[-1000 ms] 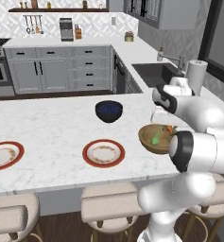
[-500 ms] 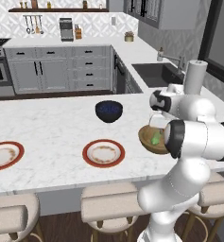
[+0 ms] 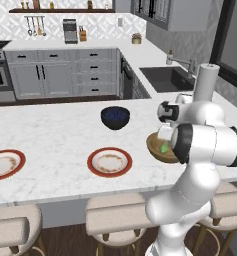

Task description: Pick the chicken drumstick and corn from their plates and place them in the bowl. Then put the bowl in the fridge.

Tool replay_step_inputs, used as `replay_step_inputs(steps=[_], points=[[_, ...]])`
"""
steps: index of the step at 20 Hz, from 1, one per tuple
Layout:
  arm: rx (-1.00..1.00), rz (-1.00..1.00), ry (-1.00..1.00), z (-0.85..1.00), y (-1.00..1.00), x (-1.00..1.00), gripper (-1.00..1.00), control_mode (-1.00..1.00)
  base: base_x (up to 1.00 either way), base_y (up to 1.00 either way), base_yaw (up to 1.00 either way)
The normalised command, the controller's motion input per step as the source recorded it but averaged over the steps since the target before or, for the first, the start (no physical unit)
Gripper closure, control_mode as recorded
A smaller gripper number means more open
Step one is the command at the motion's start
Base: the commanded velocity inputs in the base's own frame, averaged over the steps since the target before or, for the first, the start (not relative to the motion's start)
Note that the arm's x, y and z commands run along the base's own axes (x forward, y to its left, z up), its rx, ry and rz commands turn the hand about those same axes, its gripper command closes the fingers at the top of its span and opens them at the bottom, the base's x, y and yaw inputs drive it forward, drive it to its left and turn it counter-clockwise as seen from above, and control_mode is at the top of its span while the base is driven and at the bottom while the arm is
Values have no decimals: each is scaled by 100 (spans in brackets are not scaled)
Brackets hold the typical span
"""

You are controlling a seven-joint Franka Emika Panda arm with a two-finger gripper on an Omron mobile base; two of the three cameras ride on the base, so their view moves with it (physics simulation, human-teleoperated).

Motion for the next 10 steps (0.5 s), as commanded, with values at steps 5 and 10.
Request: replay_step_inputs(steps=[5,10], points=[[0,0,0,-22,0,14,100,-100,0,0,0],[0,0,0,-8,0,25,-100,-100,0,0,0]])
